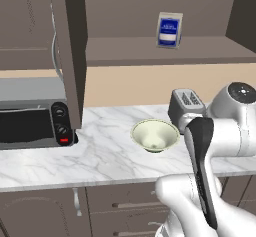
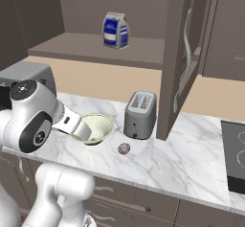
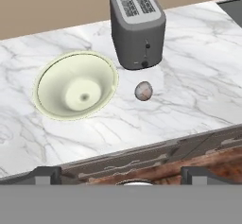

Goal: Pick the egg and butter from the fridge and place them by the bowl for mixing.

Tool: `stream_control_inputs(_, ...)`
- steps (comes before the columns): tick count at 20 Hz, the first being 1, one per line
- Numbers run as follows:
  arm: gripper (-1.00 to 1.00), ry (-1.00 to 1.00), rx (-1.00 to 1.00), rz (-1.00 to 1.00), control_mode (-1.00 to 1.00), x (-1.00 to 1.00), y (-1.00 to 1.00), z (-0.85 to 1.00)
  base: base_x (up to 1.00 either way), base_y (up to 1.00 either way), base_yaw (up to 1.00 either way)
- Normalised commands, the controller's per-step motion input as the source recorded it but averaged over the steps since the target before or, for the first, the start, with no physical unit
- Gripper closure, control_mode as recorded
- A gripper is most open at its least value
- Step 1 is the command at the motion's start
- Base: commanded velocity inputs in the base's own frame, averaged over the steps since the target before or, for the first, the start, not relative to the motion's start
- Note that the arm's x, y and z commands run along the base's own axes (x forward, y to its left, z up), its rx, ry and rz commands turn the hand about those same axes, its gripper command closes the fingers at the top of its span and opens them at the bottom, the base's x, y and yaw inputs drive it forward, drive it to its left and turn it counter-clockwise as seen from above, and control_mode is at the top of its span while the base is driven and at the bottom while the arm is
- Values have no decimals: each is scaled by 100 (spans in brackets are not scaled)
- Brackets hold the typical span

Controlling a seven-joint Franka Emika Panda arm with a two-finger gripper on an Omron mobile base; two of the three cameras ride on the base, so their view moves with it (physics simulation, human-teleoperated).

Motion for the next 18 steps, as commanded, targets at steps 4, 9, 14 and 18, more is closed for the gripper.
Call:
stream_control_inputs(4,-100,0,0,0,100,0,0,0,-28,3,0)
stream_control_inputs(9,-100,0,0,0,100,0,0,0,-74,11,7)
stream_control_inputs(14,-100,0,0,0,100,0,0,0,-67,9,33)
stream_control_inputs(18,-100,0,0,0,100,0,0,0,-25,0,92)
